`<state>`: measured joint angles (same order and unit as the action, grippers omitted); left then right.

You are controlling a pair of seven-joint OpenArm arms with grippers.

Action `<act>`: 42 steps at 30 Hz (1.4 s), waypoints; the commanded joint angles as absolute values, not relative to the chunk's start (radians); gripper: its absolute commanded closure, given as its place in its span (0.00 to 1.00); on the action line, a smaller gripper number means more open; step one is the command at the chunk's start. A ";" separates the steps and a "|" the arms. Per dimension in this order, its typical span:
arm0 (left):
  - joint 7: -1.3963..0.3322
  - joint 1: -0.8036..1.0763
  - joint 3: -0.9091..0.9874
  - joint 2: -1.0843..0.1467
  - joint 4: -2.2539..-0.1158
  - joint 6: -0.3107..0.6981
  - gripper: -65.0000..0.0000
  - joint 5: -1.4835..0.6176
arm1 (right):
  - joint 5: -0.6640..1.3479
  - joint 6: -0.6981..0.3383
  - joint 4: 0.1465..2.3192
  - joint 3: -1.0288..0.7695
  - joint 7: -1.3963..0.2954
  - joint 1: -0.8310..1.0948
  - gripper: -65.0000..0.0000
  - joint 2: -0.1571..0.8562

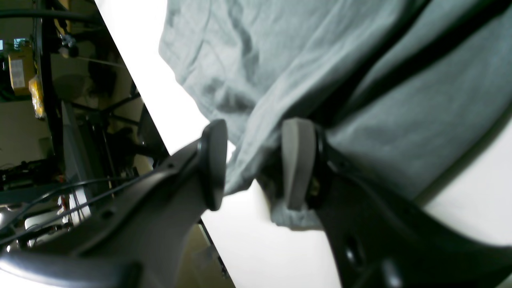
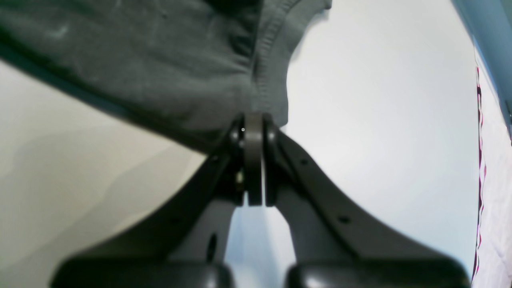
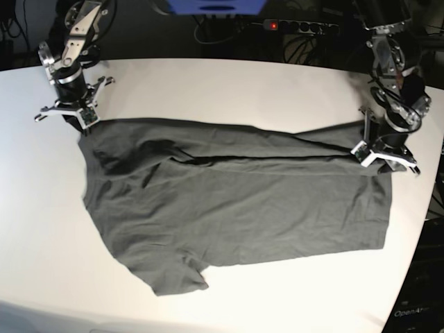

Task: Fold the T-shirt properly

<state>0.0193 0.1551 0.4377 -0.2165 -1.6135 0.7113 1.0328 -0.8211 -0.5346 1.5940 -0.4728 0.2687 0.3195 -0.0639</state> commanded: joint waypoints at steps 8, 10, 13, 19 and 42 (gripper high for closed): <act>0.035 0.119 0.441 -0.231 -1.584 0.698 0.65 1.029 | -0.808 -0.524 1.613 -0.475 0.283 0.317 0.99 -0.058; 0.035 0.104 0.441 -0.232 -1.557 0.698 0.65 1.029 | -0.808 -0.524 1.613 -0.475 0.283 0.318 0.99 -0.058; 0.033 0.084 0.441 -0.232 -1.529 0.698 0.65 1.029 | -0.808 -0.524 1.613 -0.475 0.282 0.318 0.99 -0.058; 0.033 0.084 0.435 -0.231 -1.523 0.698 0.65 1.029 | -0.808 -0.524 1.613 -0.475 0.282 0.323 0.99 -0.058; 0.028 -0.008 0.444 -0.196 -1.481 0.698 0.95 1.099 | -0.808 -0.524 1.613 -0.476 0.282 0.328 0.99 -0.068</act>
<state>0.0132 0.0124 0.4404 -0.1802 -1.4647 0.7151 1.1061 -0.8211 -0.5346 1.5936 -0.4740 0.2615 0.3309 -0.0750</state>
